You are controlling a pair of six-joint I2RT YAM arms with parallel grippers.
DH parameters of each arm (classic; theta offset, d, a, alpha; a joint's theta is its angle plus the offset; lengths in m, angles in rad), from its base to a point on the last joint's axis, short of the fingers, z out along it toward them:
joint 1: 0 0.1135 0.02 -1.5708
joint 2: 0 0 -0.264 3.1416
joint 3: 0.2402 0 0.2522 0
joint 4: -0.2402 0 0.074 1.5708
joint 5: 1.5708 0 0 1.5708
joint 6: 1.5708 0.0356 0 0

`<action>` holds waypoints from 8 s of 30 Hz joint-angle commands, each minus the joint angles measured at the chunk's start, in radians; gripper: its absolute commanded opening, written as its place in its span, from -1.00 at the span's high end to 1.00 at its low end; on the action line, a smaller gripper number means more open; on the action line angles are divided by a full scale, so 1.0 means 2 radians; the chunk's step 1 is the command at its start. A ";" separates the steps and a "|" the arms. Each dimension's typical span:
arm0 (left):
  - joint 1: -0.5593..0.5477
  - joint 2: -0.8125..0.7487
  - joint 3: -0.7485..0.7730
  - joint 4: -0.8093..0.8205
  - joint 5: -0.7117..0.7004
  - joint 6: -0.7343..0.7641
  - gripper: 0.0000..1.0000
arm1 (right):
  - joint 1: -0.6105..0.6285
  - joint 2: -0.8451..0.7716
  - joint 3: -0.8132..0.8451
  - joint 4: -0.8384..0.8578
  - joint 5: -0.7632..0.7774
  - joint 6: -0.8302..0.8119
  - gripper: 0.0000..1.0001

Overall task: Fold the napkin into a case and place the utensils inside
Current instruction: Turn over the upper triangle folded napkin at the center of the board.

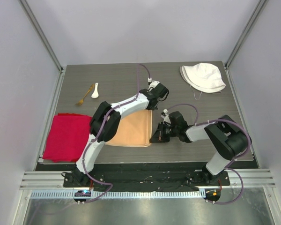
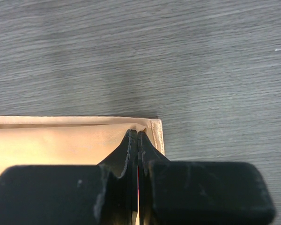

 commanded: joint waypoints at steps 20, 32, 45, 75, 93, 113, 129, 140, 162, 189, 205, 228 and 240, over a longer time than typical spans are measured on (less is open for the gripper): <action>-0.022 -0.038 -0.018 0.048 -0.020 -0.010 0.09 | -0.003 -0.060 0.024 -0.091 0.056 -0.020 0.97; -0.027 -0.267 -0.258 0.095 0.081 -0.060 0.27 | -0.092 -0.070 0.123 -0.214 0.069 -0.079 0.57; -0.156 -0.264 -0.326 0.084 -0.014 -0.098 -0.02 | -0.096 0.105 0.318 -0.253 0.100 -0.123 -0.17; -0.175 -0.233 -0.345 0.062 0.020 -0.127 0.18 | -0.089 0.142 0.366 -0.274 0.087 -0.126 0.40; -0.195 -0.188 -0.302 0.011 -0.013 -0.128 0.38 | -0.082 0.196 0.383 -0.255 0.076 -0.118 0.37; -0.202 -0.157 -0.198 -0.024 -0.010 -0.076 0.03 | -0.085 0.256 0.482 -0.307 0.064 -0.173 0.80; 0.048 -0.482 -0.380 0.081 0.178 -0.064 -0.14 | 0.003 0.049 0.389 -0.441 0.178 -0.187 -0.04; 0.175 -0.496 -0.437 0.130 0.306 -0.092 -0.10 | 0.059 -0.067 0.161 -0.331 0.153 -0.112 0.76; 0.201 -0.440 -0.456 0.172 0.362 -0.121 -0.04 | 0.066 -0.093 0.191 -0.346 0.145 -0.106 0.89; 0.202 -0.401 -0.440 0.154 0.350 -0.103 0.04 | -0.083 0.034 0.137 -0.277 0.233 -0.155 0.97; 0.202 -0.289 -0.397 0.187 0.298 -0.082 0.21 | 0.016 0.038 0.389 -0.398 0.166 -0.172 0.42; 0.176 -0.312 -0.524 0.228 0.237 -0.080 0.46 | 0.066 -0.022 0.145 -0.282 0.131 -0.129 0.64; 0.127 -0.422 -0.549 0.169 0.216 -0.108 0.18 | 0.039 -0.002 0.281 -0.360 0.131 -0.232 0.18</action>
